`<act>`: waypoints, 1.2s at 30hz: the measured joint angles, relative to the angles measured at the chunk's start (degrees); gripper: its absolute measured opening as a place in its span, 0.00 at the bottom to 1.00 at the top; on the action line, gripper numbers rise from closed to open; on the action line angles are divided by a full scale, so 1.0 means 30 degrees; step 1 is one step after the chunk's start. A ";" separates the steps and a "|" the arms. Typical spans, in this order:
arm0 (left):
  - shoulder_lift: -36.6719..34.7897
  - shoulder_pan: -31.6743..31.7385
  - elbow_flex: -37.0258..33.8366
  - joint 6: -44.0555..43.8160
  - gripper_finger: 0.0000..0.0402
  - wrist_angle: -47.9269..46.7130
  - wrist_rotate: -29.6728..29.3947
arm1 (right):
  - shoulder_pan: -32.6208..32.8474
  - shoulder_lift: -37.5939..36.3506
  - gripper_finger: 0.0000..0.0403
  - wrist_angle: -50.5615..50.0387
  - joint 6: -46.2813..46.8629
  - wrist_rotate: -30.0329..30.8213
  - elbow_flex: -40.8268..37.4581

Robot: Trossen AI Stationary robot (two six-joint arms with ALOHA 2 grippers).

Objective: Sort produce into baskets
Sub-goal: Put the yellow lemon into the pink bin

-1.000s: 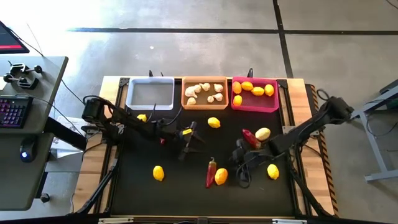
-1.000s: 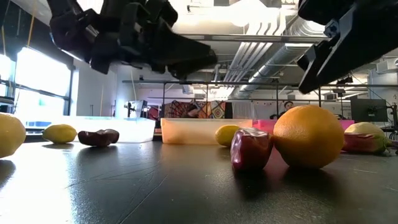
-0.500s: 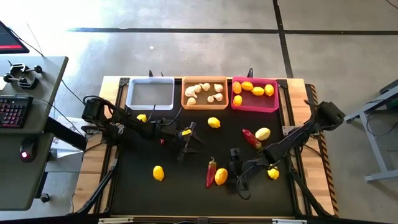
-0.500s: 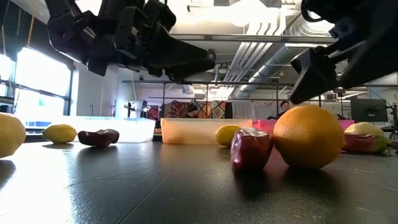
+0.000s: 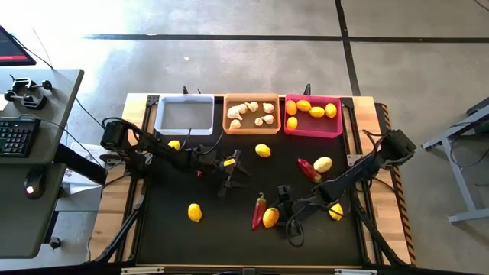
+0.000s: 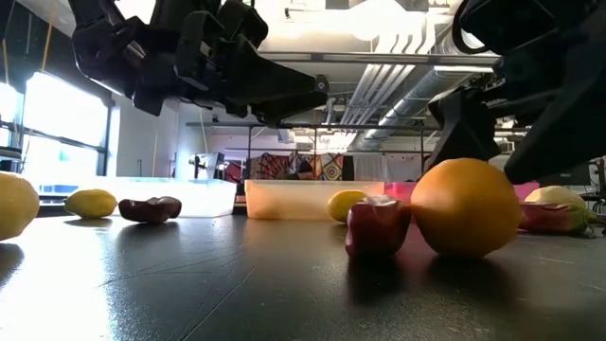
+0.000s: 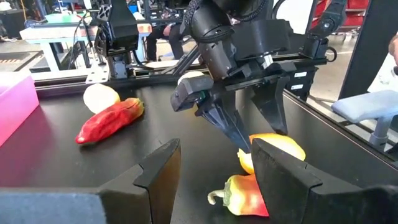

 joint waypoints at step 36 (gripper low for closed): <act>0.0000 0.0000 0.0000 -0.0009 0.45 -0.0015 0.0007 | -0.2735 -0.4927 0.49 -0.7416 0.3080 -0.0606 -0.0013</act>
